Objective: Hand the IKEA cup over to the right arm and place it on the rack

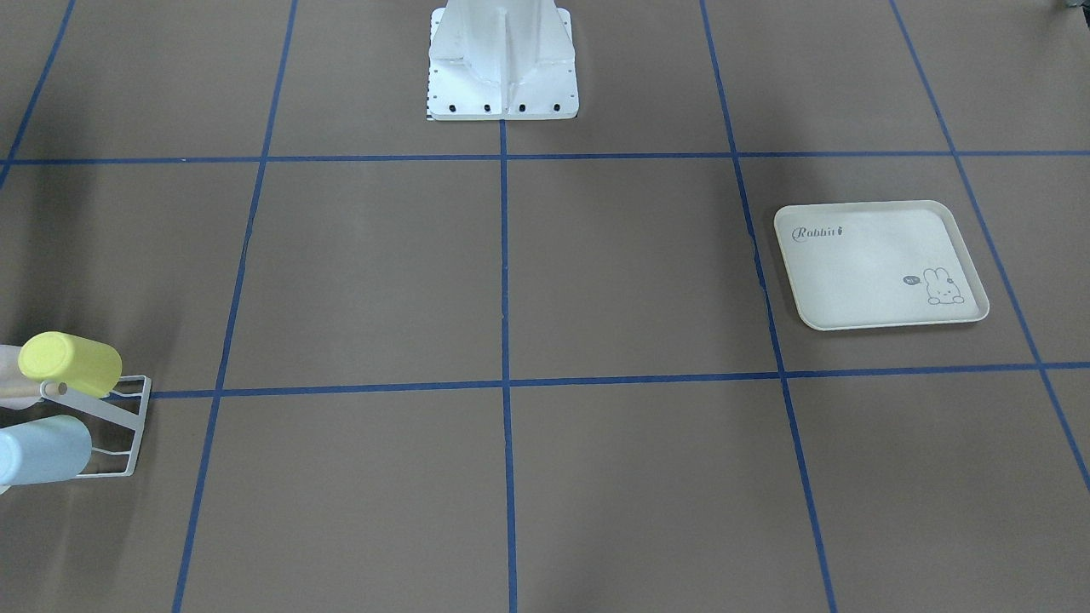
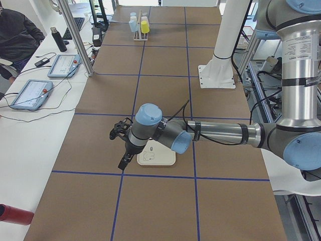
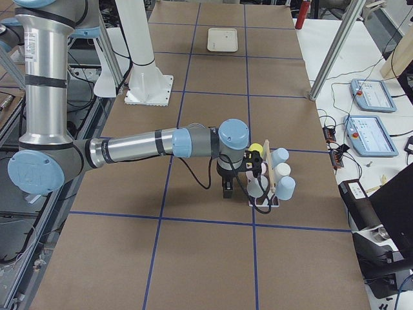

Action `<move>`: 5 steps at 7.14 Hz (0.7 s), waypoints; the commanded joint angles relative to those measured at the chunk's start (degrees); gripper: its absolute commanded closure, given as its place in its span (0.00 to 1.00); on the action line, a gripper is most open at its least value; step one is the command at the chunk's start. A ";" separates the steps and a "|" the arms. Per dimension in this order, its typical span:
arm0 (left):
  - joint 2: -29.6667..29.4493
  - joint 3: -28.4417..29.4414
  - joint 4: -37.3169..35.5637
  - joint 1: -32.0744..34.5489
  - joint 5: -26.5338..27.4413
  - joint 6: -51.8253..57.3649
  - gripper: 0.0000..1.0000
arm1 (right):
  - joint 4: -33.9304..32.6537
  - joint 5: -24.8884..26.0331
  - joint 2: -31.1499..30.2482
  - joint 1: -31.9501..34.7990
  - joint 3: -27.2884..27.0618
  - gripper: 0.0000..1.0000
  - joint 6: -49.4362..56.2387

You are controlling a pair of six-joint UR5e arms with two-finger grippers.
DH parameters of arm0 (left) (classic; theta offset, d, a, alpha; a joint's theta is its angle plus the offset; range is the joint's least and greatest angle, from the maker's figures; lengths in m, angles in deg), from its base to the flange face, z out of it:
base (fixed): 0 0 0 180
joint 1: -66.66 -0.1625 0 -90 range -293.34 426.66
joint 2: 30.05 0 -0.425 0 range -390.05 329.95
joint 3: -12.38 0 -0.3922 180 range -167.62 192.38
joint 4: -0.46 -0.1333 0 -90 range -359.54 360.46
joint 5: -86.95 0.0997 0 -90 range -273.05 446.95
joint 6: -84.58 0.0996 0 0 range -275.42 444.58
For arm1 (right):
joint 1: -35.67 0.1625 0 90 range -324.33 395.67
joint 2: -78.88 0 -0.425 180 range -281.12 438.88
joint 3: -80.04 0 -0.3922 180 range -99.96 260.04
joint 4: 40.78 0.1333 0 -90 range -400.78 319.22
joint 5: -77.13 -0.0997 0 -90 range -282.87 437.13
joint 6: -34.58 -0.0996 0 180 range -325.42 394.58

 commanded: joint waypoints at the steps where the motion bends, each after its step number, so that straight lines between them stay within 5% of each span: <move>1: -0.13 -0.16 -7.80 0.27 -6.19 2.69 0.00 | -0.09 -2.35 -0.05 0.00 0.14 0.00 0.00; 2: 0.66 0.19 -7.55 0.28 -11.03 2.34 0.00 | -0.09 -2.81 -0.14 0.00 0.05 0.00 0.00; 5: 1.46 0.89 -7.28 0.28 -11.34 2.16 0.00 | -0.09 -2.73 -0.49 0.00 0.23 0.00 -0.09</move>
